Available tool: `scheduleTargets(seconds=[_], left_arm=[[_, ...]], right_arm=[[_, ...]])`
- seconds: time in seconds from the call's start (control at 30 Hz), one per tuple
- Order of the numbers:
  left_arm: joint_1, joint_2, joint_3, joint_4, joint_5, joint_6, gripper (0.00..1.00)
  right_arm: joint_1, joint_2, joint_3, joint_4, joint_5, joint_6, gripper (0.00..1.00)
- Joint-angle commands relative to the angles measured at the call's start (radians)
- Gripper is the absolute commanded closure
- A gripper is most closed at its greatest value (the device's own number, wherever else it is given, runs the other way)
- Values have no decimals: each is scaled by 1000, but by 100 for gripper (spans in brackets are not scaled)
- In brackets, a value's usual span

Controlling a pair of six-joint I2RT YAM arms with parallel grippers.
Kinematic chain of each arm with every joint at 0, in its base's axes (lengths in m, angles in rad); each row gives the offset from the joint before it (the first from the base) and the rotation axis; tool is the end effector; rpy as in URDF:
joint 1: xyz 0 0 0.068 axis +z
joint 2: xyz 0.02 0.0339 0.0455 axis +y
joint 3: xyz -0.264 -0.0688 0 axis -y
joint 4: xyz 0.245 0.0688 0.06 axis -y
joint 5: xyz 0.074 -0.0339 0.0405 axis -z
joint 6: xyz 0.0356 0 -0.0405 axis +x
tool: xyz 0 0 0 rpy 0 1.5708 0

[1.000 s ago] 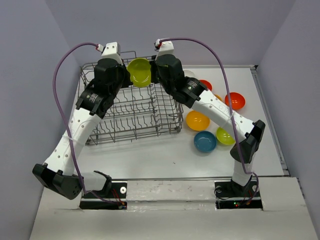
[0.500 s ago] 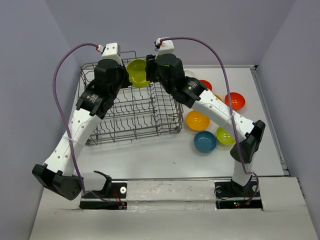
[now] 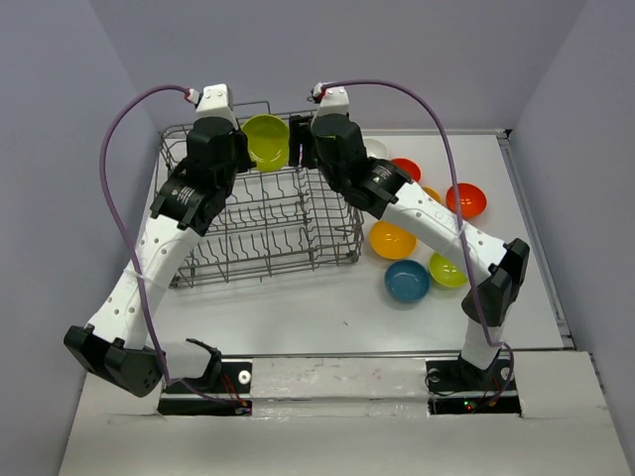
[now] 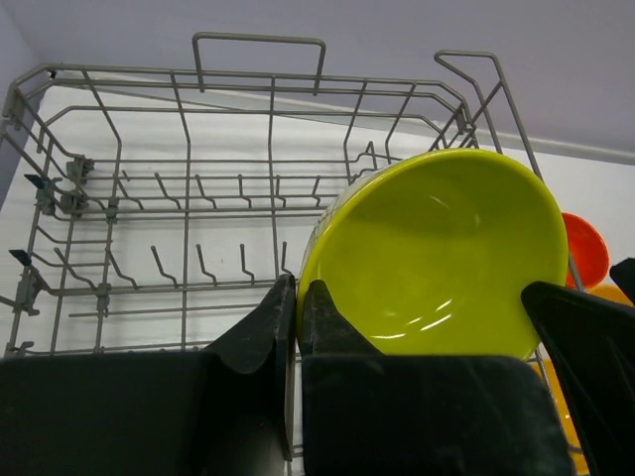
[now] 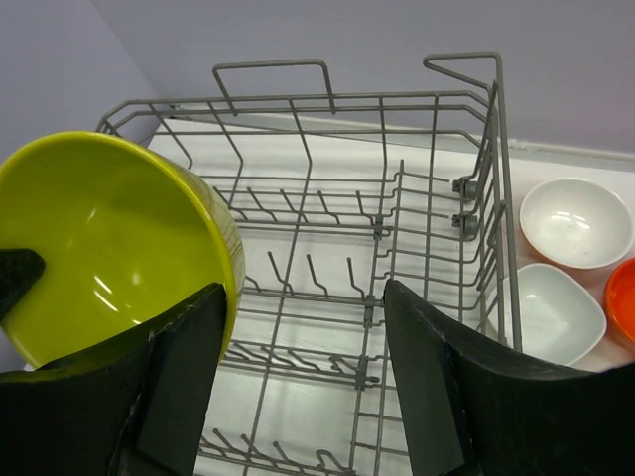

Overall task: Load the bowls into the dish rack
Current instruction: Pass from the right arm to the left, then insert the bowl into the dish rack.

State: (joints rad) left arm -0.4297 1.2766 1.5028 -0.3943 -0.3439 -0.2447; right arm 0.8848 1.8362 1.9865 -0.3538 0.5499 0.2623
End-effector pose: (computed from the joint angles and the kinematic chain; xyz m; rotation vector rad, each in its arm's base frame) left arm 0.2548 -0.1035 0.4616 -0.0920 1.7306 -0.1981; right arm 0.2834 0.3168 0.4432 -0.1498 1.7506 0.3512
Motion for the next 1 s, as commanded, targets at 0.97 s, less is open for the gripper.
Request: scheduleTargets(seconds=[0.97], left_arm=[[218, 576, 407, 93, -954, 481, 100]], right_arm=[[6, -660, -630, 79, 427, 87, 27]])
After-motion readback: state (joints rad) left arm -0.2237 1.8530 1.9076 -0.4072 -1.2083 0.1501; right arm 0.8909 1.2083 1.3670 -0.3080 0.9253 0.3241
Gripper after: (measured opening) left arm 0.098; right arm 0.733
